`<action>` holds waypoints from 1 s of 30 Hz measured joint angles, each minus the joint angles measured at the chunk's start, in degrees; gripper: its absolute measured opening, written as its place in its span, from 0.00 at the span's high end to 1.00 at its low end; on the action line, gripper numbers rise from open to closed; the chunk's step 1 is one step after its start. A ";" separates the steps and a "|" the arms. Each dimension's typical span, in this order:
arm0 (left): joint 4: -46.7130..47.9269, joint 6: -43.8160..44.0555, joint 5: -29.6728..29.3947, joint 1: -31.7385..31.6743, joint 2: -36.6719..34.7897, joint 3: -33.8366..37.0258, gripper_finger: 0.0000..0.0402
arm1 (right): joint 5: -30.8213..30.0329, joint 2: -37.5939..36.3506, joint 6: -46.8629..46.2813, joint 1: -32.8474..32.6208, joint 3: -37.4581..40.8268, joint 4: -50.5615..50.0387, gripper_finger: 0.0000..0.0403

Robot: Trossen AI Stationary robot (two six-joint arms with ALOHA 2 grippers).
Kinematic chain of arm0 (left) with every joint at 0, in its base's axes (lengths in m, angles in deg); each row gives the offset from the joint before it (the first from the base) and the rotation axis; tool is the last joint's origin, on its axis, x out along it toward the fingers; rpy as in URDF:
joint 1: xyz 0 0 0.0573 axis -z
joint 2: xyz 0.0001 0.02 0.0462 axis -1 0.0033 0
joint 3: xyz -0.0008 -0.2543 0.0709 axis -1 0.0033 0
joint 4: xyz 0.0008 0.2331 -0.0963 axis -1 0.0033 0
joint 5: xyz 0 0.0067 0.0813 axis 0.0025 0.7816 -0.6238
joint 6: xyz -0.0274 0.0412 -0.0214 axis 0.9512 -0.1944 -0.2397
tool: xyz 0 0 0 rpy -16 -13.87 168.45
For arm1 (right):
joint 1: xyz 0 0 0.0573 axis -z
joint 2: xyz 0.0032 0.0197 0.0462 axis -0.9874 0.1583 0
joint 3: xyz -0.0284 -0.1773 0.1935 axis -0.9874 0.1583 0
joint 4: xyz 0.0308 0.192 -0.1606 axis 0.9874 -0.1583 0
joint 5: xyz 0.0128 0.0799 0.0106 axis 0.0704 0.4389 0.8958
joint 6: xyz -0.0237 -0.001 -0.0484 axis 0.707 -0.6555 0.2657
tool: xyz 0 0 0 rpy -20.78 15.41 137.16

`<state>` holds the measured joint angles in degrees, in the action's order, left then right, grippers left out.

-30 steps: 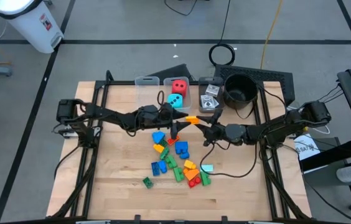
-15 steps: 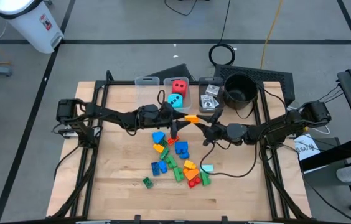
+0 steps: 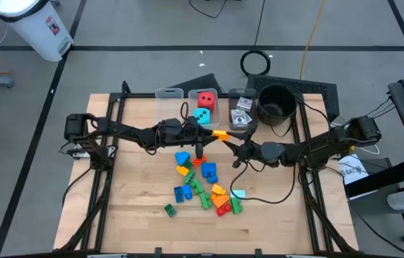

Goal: Pick & Place Toys
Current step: Put the yellow game piece into the left transparent bin

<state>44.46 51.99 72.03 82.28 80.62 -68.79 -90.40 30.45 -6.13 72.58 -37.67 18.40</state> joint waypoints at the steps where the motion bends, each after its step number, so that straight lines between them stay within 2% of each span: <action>1: 0.40 -0.85 -0.38 -0.09 -0.47 0.00 0.76 | 0.12 0.00 -2.20 -0.12 0.00 0.19 0.68; 4: 2.77 -4.02 -1.85 -0.34 -2.86 0.00 0.76 | -2.07 -0.71 -8.22 -1.12 -0.04 0.42 0.68; 8: 10.84 -9.19 -8.11 -0.95 -10.27 -0.13 0.76 | -6.04 -4.18 -11.82 -3.33 0.02 -2.60 0.67; 15: 28.01 -15.30 -17.24 -3.09 -22.29 0.86 0.76 | -6.13 -14.36 -17.57 -6.48 0.00 -10.03 0.67; 20: 27.89 -13.71 -21.37 -7.64 -26.15 7.45 0.76 | -6.17 -18.75 -20.02 -6.86 0.00 -15.48 0.67; 25: 23.68 -7.82 -26.13 -14.59 -26.92 15.89 0.76 | -6.21 -19.61 -21.62 -6.81 0.00 -17.14 0.67; 30: 17.31 -3.61 -25.49 -20.71 -25.07 22.28 0.76 | -6.21 -19.61 -22.19 -6.33 0.01 -17.01 0.67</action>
<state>61.77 48.38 46.54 61.58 55.55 -46.51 -96.61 10.85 -28.32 66.25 -37.66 1.39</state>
